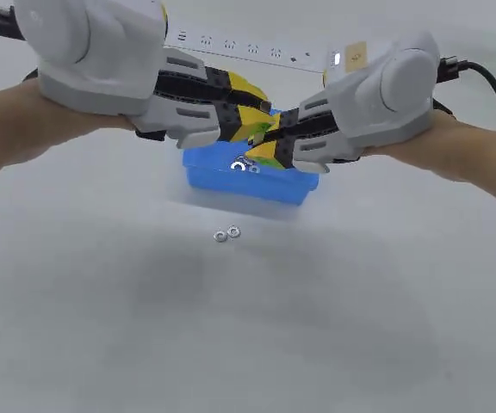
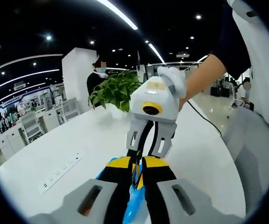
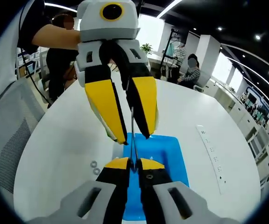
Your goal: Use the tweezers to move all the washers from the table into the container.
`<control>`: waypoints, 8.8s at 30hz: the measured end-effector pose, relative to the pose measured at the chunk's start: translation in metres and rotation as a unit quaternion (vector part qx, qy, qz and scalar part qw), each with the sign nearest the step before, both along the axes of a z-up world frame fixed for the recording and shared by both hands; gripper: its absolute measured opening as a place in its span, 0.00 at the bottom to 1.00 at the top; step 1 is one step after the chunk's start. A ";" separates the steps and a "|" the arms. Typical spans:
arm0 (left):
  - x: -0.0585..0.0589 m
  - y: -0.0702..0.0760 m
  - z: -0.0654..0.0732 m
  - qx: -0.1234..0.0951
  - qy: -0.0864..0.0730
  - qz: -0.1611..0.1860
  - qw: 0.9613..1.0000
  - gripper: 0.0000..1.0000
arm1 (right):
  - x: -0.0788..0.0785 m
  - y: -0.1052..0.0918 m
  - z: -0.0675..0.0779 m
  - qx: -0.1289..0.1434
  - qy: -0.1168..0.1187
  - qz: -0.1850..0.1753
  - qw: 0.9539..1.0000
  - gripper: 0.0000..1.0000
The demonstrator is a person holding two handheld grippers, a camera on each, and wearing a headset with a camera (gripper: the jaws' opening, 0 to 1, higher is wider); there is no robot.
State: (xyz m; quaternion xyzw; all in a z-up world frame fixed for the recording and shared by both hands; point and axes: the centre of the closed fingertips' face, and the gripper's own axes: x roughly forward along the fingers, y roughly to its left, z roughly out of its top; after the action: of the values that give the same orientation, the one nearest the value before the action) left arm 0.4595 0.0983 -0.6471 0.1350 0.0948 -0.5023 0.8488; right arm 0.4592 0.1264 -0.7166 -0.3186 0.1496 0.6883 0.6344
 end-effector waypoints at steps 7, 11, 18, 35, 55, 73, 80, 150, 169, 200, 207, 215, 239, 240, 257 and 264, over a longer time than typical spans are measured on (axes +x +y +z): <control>-0.003 -0.002 -0.004 0.015 -0.011 -0.018 1.000 0.06 | -0.002 -0.003 -0.003 -0.008 -0.005 0.009 1.000 0.08; -0.004 -0.004 -0.001 0.030 -0.036 -0.022 0.999 0.05 | 0.000 -0.001 -0.001 -0.002 -0.012 0.008 1.000 0.09; 0.001 -0.003 0.008 0.028 -0.053 -0.012 0.998 0.05 | 0.005 0.002 0.008 0.012 -0.042 0.007 0.999 0.13; -0.016 0.020 0.033 0.028 -0.087 0.018 0.996 0.05 | 0.000 -0.027 0.028 0.067 -0.043 -0.060 0.995 0.55; -0.088 0.020 -0.026 0.015 -0.012 0.048 0.999 0.05 | -0.069 -0.062 -0.006 0.090 0.080 -0.110 0.987 0.88; -0.084 0.019 -0.036 -0.013 0.010 0.056 0.998 0.05 | -0.082 -0.071 -0.019 0.092 0.146 -0.123 0.977 1.00; -0.081 0.010 -0.033 -0.024 0.008 0.043 0.999 0.05 | -0.089 -0.073 -0.022 0.084 0.160 -0.114 0.977 1.00; -0.079 0.011 -0.054 0.001 0.070 0.002 0.998 0.05 | -0.083 0.002 -0.045 0.058 0.150 0.018 0.987 0.19; -0.078 0.012 -0.057 0.021 0.067 -0.008 0.997 0.05 | -0.084 0.011 -0.050 0.043 0.121 0.060 0.990 0.11; -0.092 0.033 -0.037 -0.005 0.054 0.077 0.996 0.61 | -0.086 0.015 -0.005 0.088 0.086 0.030 0.992 0.09; -0.096 0.055 -0.020 -0.045 0.041 0.128 0.990 0.79 | -0.080 0.015 0.022 0.119 0.076 0.005 0.990 0.09; -0.100 0.074 -0.012 -0.076 0.042 0.167 0.982 0.95 | -0.067 0.009 0.047 0.127 0.052 -0.012 0.990 0.09; -0.127 0.104 -0.036 -0.086 0.064 0.222 0.969 0.99 | 0.048 0.011 0.009 0.116 0.063 -0.116 0.984 0.09; -0.127 0.103 -0.040 -0.084 0.070 0.224 0.968 1.00 | 0.047 0.012 0.004 0.113 0.065 -0.116 0.985 0.09; -0.125 0.101 -0.053 -0.065 0.088 0.221 0.969 1.00 | 0.047 0.012 -0.045 0.058 0.076 -0.110 0.989 0.10; -0.130 0.093 -0.057 -0.061 0.097 0.214 0.970 1.00 | 0.042 0.015 -0.045 0.059 0.078 -0.106 0.989 0.10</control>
State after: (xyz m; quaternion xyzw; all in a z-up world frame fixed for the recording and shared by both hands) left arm 0.3295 0.1916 -0.7037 0.0103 0.1726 -0.3242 0.9300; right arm 0.5012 0.1416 -0.7612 -0.2078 0.1905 0.6475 0.7080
